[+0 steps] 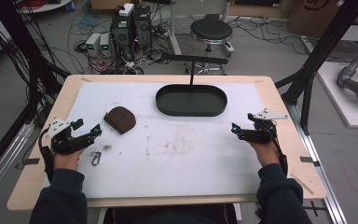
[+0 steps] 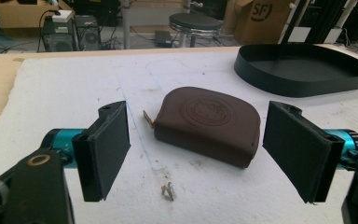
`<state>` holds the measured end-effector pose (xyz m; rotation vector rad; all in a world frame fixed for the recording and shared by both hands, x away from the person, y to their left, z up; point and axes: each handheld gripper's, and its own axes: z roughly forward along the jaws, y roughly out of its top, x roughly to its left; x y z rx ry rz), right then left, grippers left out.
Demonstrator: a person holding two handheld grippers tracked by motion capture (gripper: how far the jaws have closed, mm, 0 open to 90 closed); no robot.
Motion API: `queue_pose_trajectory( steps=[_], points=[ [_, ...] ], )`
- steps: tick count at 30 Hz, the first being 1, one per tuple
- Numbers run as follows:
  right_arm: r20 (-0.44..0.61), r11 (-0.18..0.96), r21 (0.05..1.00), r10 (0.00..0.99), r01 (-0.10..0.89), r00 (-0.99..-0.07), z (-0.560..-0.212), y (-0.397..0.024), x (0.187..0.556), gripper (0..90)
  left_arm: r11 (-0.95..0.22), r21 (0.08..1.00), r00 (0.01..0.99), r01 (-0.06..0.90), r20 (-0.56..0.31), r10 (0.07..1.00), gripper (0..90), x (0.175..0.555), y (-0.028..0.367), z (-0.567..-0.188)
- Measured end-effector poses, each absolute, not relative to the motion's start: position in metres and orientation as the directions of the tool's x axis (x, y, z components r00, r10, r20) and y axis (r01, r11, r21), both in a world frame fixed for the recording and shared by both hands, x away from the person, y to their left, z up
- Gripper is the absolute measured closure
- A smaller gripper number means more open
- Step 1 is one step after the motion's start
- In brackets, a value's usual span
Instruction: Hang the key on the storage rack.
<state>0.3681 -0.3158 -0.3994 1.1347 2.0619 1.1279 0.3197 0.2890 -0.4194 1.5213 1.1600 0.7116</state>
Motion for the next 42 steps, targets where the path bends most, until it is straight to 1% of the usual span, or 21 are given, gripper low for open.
queue_pose_trajectory(
  steps=[8, 10, 13, 14, 15, 18, 22, 25, 26, 27, 28, 29, 34, 37, 40, 41, 42],
  points=[
    [-0.039, 0.299, 0.855, 0.852, 0.424, -0.522, -0.401, -0.317, 0.368, 19.9, 0.019, 0.946, 0.339, 0.324, -0.135, 0.931, 24.9, 0.318, 0.293, -0.420],
    [-0.035, 0.294, 0.856, 0.853, 0.425, -0.520, -0.401, -0.318, 0.368, 19.9, 0.016, 0.946, 0.345, 0.325, -0.134, 0.929, 27.5, 0.316, 0.295, -0.419],
    [-0.036, 0.296, 0.856, 0.852, 0.424, -0.522, -0.400, -0.318, 0.366, 19.9, 0.009, 0.939, 0.389, 0.345, -0.151, 0.909, 31.6, 0.313, 0.305, -0.416],
    [-0.036, 0.296, 0.856, 0.852, 0.424, -0.522, -0.400, -0.318, 0.366, 19.9, 0.009, 0.939, 0.389, 0.345, -0.151, 0.909, 32.3, 0.313, 0.305, -0.416],
    [-0.048, 0.308, 0.857, 0.846, 0.413, -0.530, -0.400, -0.318, 0.365, 20.0, 0.000, 0.920, 0.450, 0.391, -0.191, 0.872, 32.3, 0.311, 0.317, -0.417],
    [-0.060, 0.319, 0.855, 0.844, 0.408, -0.533, -0.399, -0.317, 0.364, 20.0, -0.012, 0.904, 0.489, 0.426, -0.219, 0.844, 33.0, 0.304, 0.331, -0.420],
    [-0.058, 0.318, 0.856, 0.842, 0.408, -0.536, -0.397, -0.314, 0.363, 20.0, -0.022, 0.890, 0.525, 0.456, -0.249, 0.814, 39.1, 0.294, 0.341, -0.425],
    [-0.067, 0.328, 0.855, 0.839, 0.402, -0.541, -0.397, -0.310, 0.366, 20.0, -0.054, 0.844, 0.553, 0.533, -0.299, 0.778, 47.1, 0.293, 0.343, -0.429],
    [-0.067, 0.332, 0.852, 0.836, 0.405, -0.544, -0.398, -0.309, 0.367, 20.0, -0.054, 0.844, 0.553, 0.533, -0.299, 0.778, 48.7, 0.293, 0.343, -0.429],
    [-0.066, 0.334, 0.850, 0.836, 0.408, -0.545, -0.399, -0.308, 0.368, 20.0, -0.088, 0.821, 0.581, 0.564, -0.318, 0.749, 51.0, 0.292, 0.342, -0.430],
    [-0.068, 0.337, 0.847, 0.835, 0.411, -0.546, -0.399, -0.308, 0.368, 20.0, -0.088, 0.821, 0.581, 0.564, -0.318, 0.749, 52.8, 0.292, 0.342, -0.430],
    [-0.069, 0.339, 0.847, 0.835, 0.410, -0.547, -0.400, -0.308, 0.369, 20.0, -0.108, 0.798, 0.596, 0.593, -0.344, 0.726, 53.0, 0.290, 0.342, -0.432],
    [-0.064, 0.333, 0.847, 0.838, 0.414, -0.542, -0.399, -0.309, 0.369, 20.0, -0.135, 0.742, 0.607, 0.657, -0.414, 0.678, 56.1, 0.290, 0.340, -0.437],
    [-0.068, 0.334, 0.848, 0.839, 0.411, -0.540, -0.399, -0.309, 0.369, 20.2, -0.159, 0.723, 0.605, 0.672, -0.412, 0.681, 56.1, 0.294, 0.333, -0.441],
    [-0.074, 0.337, 0.848, 0.839, 0.409, -0.539, -0.399, -0.309, 0.369, 20.2, -0.156, 0.711, 0.591, 0.685, -0.418, 0.690, 55.7, 0.297, 0.327, -0.444],
    [-0.076, 0.339, 0.847, 0.839, 0.409, -0.539, -0.399, -0.309, 0.369, 20.2, -0.169, 0.698, 0.584, 0.696, -0.413, 0.699, 56.9, 0.301, 0.323, -0.446],
    [-0.072, 0.336, 0.848, 0.839, 0.409, -0.539, -0.399, -0.309, 0.369, 20.2, -0.166, 0.690, 0.573, 0.704, -0.414, 0.708, 60.2, 0.303, 0.320, -0.447]
  ],
)
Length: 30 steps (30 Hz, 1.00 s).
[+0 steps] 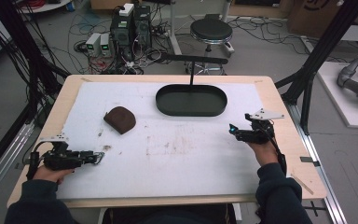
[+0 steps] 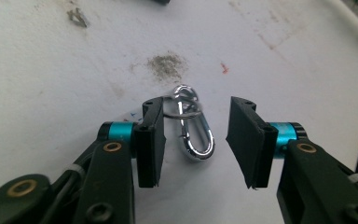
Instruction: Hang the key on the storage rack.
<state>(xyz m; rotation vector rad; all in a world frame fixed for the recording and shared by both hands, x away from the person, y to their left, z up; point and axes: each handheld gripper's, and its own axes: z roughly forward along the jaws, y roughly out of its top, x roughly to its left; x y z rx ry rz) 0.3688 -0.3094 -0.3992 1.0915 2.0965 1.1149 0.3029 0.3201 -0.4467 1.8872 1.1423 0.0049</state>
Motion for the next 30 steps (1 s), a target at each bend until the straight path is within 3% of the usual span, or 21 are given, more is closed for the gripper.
queue_pose_trajectory(
  steps=[2, 7, 9, 13, 20, 30],
  points=[
    [-0.071, 0.335, 0.847, 0.842, 0.414, -0.535, -0.399, -0.310, 0.369, 20.2, -0.164, 0.683, 0.560, 0.712, -0.411, 0.719, 65.7, 0.305, 0.318, -0.447],
    [-0.076, 0.341, 0.843, 0.840, 0.415, -0.537, -0.399, -0.309, 0.368, 20.2, -0.148, 0.689, 0.544, 0.709, -0.402, 0.736, 67.2, 0.310, 0.308, -0.445],
    [-0.077, 0.342, 0.844, 0.841, 0.414, -0.536, -0.399, -0.309, 0.368, 20.2, -0.154, 0.703, 0.555, 0.694, -0.386, 0.737, 75.5, 0.311, 0.305, -0.443],
    [-0.077, 0.340, 0.844, 0.842, 0.415, -0.534, -0.400, -0.309, 0.367, 20.2, -0.164, 0.713, 0.559, 0.682, -0.363, 0.745, 82.0, 0.312, 0.302, -0.442],
    [-0.078, 0.344, 0.841, 0.841, 0.418, -0.535, -0.400, -0.309, 0.367, 20.3, -0.174, 0.721, 0.556, 0.671, -0.333, 0.762, 77.6, 0.314, 0.295, -0.442],
    [-0.077, 0.345, 0.840, 0.840, 0.419, -0.537, -0.400, -0.310, 0.367, 20.4, -0.248, 0.749, 0.581, 0.615, -0.218, 0.784, 79.2, 0.315, 0.285, -0.439]
  ],
)
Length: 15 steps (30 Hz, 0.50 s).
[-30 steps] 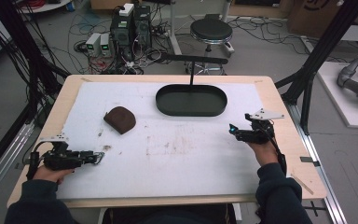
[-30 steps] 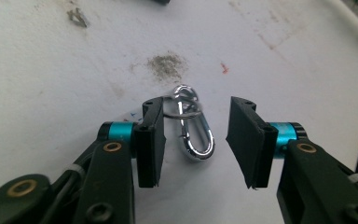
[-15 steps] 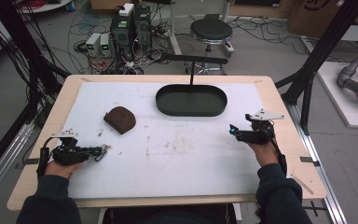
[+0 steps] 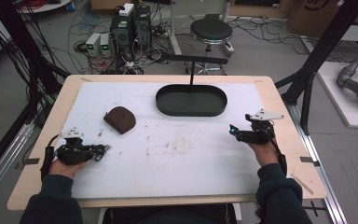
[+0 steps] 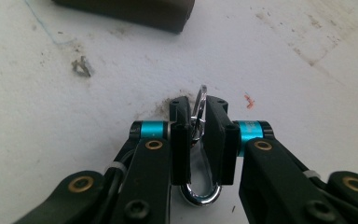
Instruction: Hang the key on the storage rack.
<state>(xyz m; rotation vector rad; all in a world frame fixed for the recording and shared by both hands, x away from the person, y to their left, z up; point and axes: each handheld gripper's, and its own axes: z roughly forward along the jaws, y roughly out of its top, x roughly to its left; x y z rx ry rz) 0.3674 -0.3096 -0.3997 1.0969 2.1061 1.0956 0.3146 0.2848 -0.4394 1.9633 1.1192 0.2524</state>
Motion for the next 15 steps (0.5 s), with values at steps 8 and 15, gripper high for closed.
queue_pose_trajectory(
  steps=[8, 15],
  points=[
    [-0.076, 0.345, 0.839, 0.840, 0.421, -0.538, -0.3997, -0.3100, 0.3673, 20.4, -0.283, 0.751, 0.605, 0.597, -0.189, 0.773, 82.0, 0.3146, 0.2821, -0.4395],
    [-0.080, 0.350, 0.837, 0.839, 0.421, -0.538, -0.4001, -0.3097, 0.3676, 20.5, -0.280, 0.743, 0.606, 0.608, -0.207, 0.768, 87.8, 0.3149, 0.2843, -0.4398]
  ],
)
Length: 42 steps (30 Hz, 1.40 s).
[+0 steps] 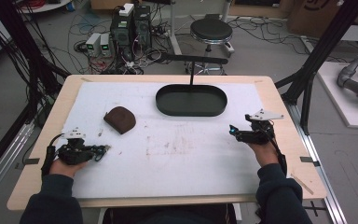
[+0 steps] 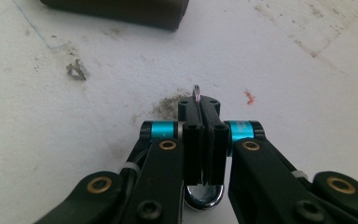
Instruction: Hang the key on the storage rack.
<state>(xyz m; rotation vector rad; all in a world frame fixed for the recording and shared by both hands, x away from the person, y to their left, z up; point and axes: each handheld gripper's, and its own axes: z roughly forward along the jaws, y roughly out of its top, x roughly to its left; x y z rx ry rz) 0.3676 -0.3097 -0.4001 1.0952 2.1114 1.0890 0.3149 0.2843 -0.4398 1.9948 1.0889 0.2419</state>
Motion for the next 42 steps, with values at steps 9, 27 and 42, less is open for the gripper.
queue_pose_trajectory(
  steps=[9, 27, 42],
  points=[
    [-0.078, 0.348, 0.837, 0.839, 0.421, -0.538, -0.400, -0.310, 0.367, 20.5, -0.244, 0.815, 0.642, 0.525, -0.191, 0.743, 88.1, 0.314, 0.278, -0.425],
    [-0.057, 0.319, 0.852, 0.843, 0.414, -0.534, -0.399, -0.314, 0.370, 20.5, -0.226, 0.946, 0.787, 0.234, -0.048, 0.616, 88.1, 0.379, 0.206, -0.347],
    [-0.026, 0.286, 0.866, 0.845, 0.410, -0.534, -0.397, -0.319, 0.370, 20.5, -0.276, 0.942, 0.800, 0.189, 0.015, 0.600, 88.1, 0.486, 0.138, -0.306]
  ],
)
